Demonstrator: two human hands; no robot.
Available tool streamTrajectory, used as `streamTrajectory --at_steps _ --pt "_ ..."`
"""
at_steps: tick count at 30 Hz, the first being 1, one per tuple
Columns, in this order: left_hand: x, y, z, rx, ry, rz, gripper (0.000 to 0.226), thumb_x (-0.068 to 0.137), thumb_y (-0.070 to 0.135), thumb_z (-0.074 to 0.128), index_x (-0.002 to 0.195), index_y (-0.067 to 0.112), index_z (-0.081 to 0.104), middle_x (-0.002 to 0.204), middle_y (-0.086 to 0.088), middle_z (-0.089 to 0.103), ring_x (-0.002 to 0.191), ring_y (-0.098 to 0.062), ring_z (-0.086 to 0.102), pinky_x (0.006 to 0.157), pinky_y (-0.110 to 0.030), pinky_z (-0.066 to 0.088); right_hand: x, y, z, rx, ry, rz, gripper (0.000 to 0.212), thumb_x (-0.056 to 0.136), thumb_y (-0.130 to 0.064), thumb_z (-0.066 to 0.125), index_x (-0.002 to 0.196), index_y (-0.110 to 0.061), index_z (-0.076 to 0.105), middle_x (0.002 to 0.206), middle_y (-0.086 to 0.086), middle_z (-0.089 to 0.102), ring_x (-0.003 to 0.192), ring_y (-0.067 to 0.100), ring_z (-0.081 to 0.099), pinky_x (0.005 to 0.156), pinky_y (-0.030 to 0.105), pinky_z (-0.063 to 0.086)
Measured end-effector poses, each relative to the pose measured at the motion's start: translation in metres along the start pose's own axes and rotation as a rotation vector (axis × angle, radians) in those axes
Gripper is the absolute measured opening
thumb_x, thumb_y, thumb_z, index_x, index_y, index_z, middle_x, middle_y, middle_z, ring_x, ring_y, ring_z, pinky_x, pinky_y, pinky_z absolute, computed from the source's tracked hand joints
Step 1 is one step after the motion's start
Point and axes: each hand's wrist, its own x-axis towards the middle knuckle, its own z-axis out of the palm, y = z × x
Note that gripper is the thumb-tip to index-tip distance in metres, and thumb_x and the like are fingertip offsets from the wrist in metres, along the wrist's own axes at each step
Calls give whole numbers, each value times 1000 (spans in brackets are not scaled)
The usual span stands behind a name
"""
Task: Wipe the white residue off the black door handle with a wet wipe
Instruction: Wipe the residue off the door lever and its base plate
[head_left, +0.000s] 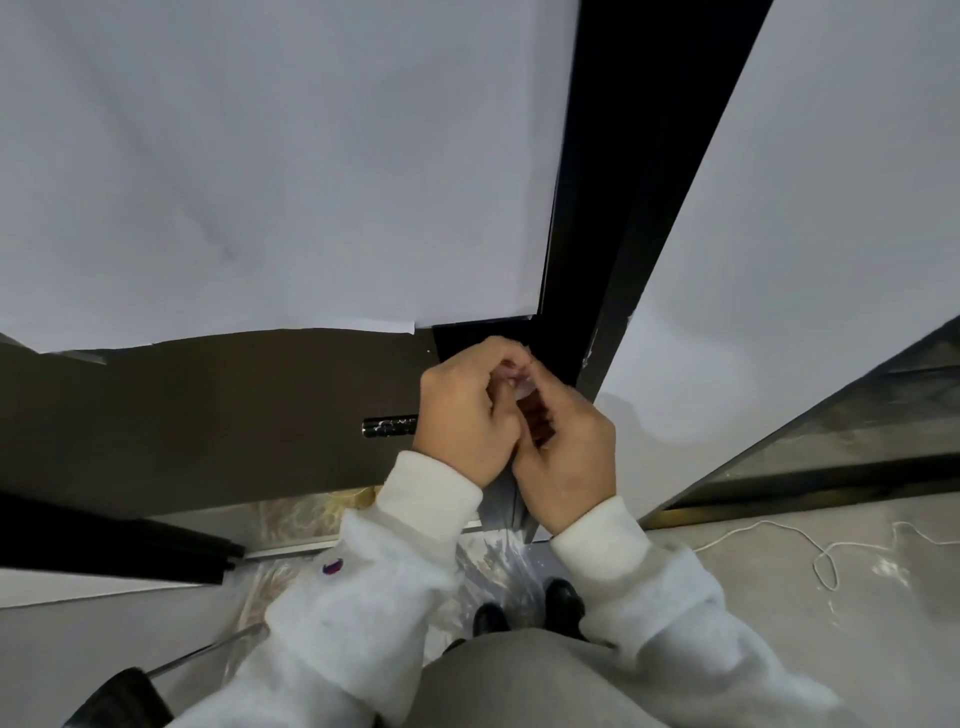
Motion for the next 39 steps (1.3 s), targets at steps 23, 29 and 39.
streamTrajectory --at_steps 23,29,39 --pt "-19 -29 -25 333 -50 -62 22 89 26 57 101 23 75 83 3 69 70 -18 65 64 -36 55 5 -29 8 275 76 326 24 91 -7 64 109 -19 76 115 -4 73 107 -6 64 99 16 48" --pt "-19 -23 -23 353 -72 -100 27 85 21 56 102 27 75 82 4 72 71 -18 66 61 -35 56 10 -29 38 1030 328 966 17 91 -2 66 97 -14 77 107 19 74 104 31 70 100 50 53" --pt "-24 -26 -23 364 -107 -51 32 87 23 50 111 22 72 87 1 74 79 -21 65 73 -38 55 22 -29 41 1419 11 1297 33 98 -37 56 84 -9 67 75 7 68 66 20 70 56 30 60"
